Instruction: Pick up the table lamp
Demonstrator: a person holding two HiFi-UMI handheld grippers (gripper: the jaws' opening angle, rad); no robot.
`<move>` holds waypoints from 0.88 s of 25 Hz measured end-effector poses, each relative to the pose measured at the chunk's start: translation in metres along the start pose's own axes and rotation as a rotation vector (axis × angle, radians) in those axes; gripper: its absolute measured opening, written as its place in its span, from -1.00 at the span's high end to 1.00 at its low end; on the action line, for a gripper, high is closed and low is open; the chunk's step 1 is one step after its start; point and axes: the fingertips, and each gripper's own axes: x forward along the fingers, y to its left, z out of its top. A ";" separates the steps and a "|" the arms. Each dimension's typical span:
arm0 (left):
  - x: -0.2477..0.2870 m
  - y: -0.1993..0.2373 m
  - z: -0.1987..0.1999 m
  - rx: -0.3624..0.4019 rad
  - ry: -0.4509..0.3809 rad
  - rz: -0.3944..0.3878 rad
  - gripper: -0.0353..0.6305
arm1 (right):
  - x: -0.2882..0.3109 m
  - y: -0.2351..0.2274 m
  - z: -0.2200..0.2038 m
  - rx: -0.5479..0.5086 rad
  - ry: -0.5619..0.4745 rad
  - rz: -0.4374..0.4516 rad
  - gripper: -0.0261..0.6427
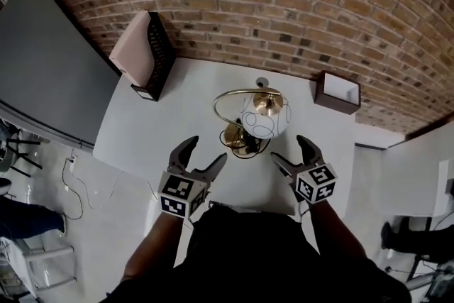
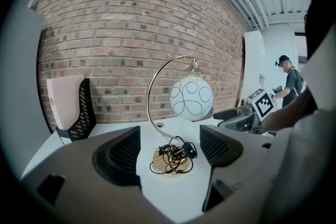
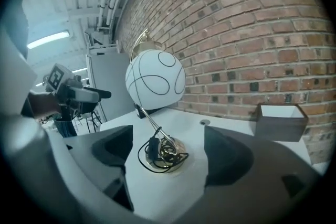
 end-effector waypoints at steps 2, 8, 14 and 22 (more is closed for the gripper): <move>0.003 0.009 0.004 0.011 -0.004 -0.022 -0.17 | 0.007 -0.003 -0.004 0.003 0.006 -0.039 -0.36; 0.022 0.035 0.017 0.050 -0.021 -0.057 -0.17 | 0.024 -0.013 -0.017 -0.005 0.031 -0.125 -0.29; 0.042 0.051 0.035 0.080 -0.030 -0.077 -0.17 | 0.048 -0.019 -0.031 -0.030 0.071 -0.160 -0.22; 0.064 0.048 0.053 0.122 -0.030 -0.123 -0.16 | 0.081 -0.027 -0.056 -0.070 0.154 -0.170 -0.04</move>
